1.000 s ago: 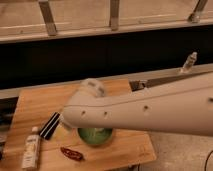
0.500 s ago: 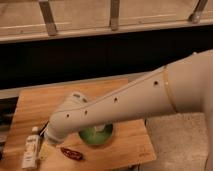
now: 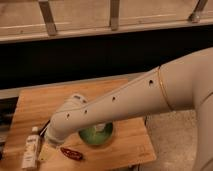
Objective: Place the pepper in the ceramic cup
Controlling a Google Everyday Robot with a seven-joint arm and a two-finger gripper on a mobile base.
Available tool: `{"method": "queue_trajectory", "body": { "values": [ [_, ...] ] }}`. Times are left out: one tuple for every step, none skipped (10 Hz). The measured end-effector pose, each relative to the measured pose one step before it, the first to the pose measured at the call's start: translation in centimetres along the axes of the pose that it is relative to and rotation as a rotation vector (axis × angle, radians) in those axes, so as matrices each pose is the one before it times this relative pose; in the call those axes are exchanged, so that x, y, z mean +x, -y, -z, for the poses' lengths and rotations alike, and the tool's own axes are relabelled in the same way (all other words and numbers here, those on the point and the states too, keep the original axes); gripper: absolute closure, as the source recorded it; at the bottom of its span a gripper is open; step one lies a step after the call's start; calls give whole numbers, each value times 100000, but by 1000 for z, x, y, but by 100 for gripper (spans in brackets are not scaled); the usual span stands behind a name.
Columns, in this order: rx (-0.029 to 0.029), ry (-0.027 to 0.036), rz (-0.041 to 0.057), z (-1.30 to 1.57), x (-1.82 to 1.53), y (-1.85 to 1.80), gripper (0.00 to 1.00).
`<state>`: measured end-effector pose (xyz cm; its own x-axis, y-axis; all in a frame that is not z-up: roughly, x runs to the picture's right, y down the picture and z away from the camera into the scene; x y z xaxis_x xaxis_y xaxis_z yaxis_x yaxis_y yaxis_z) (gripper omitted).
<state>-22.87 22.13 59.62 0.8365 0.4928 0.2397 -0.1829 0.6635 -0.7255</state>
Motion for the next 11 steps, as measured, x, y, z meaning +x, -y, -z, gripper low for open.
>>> {"method": "queue_trajectory", "body": {
  "values": [
    [-1660, 1964, -1290, -471, 671, 303, 20],
    [-2207, 2448, -1205, -1247, 991, 193, 20],
    [-1641, 2306, -1378, -1313, 1071, 88, 20],
    [-560, 1846, -1474, -758, 1009, 156, 20],
    [-348, 1937, -1374, -483, 913, 29, 20],
    [269, 1081, -419, -243, 622, 19, 20],
    [356, 506, -181, -74, 113, -207, 20],
    [567, 956, -598, -85, 432, 6, 20],
    [32, 185, -109, -40, 85, 0, 20],
    [-2062, 3072, 405, -1565, 448, 314, 20],
    [-252, -109, 152, -79, -14, 27, 20]
  ]
}}
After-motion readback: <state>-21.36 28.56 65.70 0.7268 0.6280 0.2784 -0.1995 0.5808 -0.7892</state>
